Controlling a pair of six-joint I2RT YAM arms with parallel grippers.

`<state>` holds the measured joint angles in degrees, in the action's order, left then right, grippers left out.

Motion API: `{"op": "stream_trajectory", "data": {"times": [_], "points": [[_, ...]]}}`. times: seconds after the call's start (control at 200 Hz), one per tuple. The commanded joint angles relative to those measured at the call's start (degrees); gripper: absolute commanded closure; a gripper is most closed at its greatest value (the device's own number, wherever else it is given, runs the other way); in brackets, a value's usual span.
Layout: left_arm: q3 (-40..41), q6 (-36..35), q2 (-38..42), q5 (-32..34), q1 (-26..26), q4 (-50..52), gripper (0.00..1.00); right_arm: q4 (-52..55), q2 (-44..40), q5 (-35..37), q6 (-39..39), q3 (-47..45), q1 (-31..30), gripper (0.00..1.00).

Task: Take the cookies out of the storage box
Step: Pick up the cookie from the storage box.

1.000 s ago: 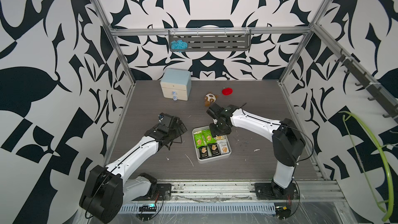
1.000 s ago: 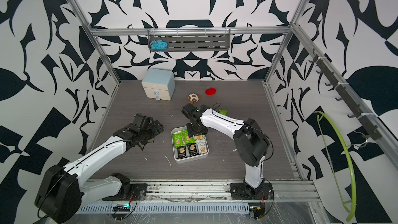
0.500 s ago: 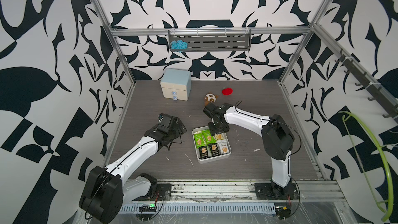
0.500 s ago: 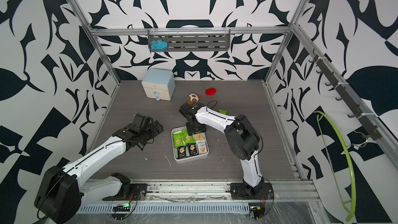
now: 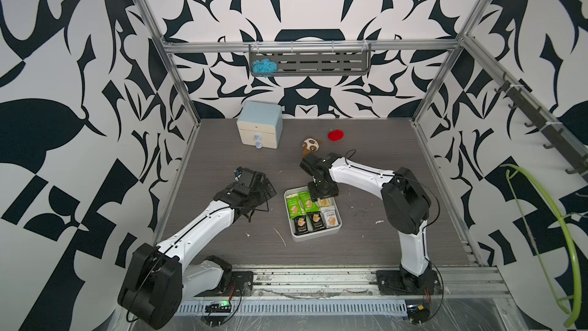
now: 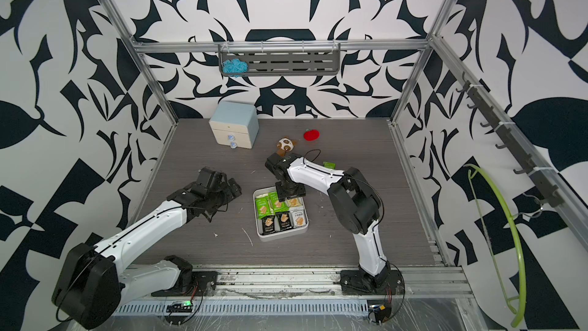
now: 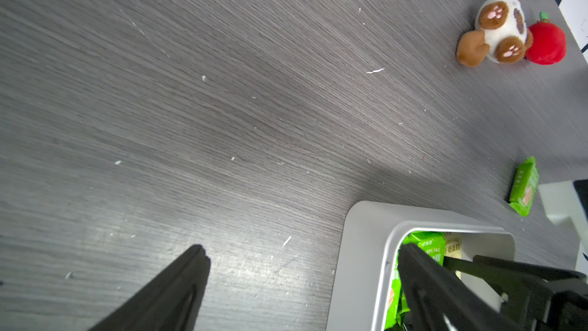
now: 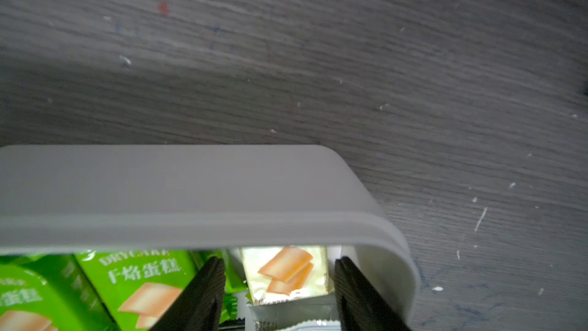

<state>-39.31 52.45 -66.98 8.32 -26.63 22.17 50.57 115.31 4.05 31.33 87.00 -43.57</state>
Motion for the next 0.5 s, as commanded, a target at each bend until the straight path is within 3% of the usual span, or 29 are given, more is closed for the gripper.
{"op": "stream_trajectory", "data": {"times": [0.0, 0.495], "points": [[-1.56, -1.15, -0.07, -0.34, 0.18, 1.05, 0.01, 0.16, 0.0, 0.78, 0.1, 0.26, 0.77, 0.39], [-1.29, -1.47, 0.38, -0.02, 0.2, 1.62, 0.01, -0.3, 2.64, 2.16, 0.44, -0.34, 0.77, 0.42]]}}
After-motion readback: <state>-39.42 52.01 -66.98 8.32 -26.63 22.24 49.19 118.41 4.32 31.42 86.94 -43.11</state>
